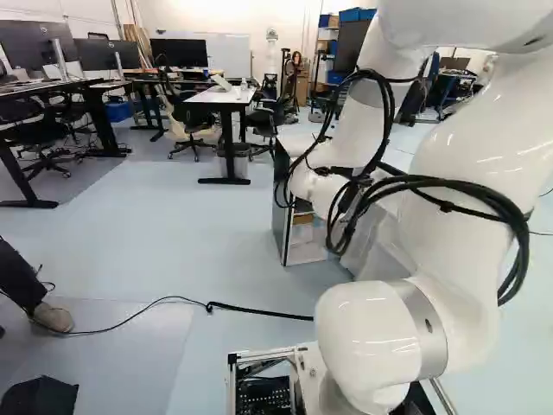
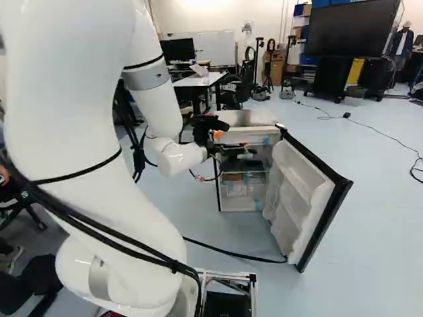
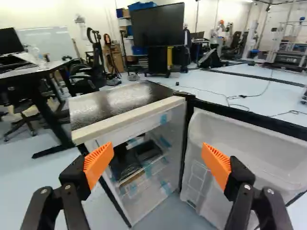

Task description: Open the fridge door

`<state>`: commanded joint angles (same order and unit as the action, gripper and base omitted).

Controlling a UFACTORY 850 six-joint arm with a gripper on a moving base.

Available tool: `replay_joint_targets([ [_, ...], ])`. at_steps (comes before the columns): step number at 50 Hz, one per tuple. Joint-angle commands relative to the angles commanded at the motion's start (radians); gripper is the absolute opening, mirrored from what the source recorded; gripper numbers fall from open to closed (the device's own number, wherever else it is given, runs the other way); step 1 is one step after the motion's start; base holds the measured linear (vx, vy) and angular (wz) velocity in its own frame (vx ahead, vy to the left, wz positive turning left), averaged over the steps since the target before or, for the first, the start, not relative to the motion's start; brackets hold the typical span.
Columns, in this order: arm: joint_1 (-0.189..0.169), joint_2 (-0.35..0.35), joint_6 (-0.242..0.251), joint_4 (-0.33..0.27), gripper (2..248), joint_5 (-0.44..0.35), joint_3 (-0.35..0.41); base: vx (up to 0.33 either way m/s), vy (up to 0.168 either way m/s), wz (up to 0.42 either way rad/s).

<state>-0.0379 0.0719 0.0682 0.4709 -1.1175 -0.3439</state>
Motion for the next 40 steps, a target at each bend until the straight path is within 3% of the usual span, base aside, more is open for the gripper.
replay_joint_targets([
  [23,0.017,-0.156,-0.030,-0.209,247,0.109,0.114,0.000,0.000,0.000],
  [40,0.026,-0.240,-0.047,-0.322,247,0.167,0.176,0.000,0.000,0.000],
])
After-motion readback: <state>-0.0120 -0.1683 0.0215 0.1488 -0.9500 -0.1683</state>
